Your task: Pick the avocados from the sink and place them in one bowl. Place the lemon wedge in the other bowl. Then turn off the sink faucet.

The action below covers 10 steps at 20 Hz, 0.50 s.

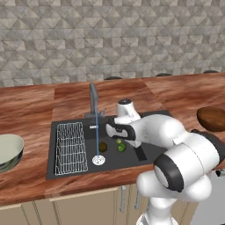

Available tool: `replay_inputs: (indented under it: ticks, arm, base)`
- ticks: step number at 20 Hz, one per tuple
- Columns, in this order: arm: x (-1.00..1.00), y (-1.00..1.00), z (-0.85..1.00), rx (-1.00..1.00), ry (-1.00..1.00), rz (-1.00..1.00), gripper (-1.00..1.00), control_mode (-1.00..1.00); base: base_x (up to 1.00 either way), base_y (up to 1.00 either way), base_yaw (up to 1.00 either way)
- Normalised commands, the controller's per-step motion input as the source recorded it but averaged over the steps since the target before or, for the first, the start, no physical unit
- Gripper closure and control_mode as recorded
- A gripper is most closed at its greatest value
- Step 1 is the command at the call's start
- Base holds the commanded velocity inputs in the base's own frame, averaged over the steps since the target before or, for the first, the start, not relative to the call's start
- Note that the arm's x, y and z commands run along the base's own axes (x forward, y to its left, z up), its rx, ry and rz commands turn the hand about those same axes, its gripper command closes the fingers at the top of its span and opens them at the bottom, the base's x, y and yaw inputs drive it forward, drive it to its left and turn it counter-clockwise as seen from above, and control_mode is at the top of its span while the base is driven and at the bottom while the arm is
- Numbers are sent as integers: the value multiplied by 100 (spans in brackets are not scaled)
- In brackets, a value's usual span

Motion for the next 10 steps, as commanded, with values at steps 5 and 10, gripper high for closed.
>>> replay_inputs:
  ticks: [5,10]
  arm:
    - [15,0,-20,0,0,0,-100,-100]
    - [23,0,-14,0,0,0,-100,-100]
  base:
    - [0,0,0]
    - [0,0,0]
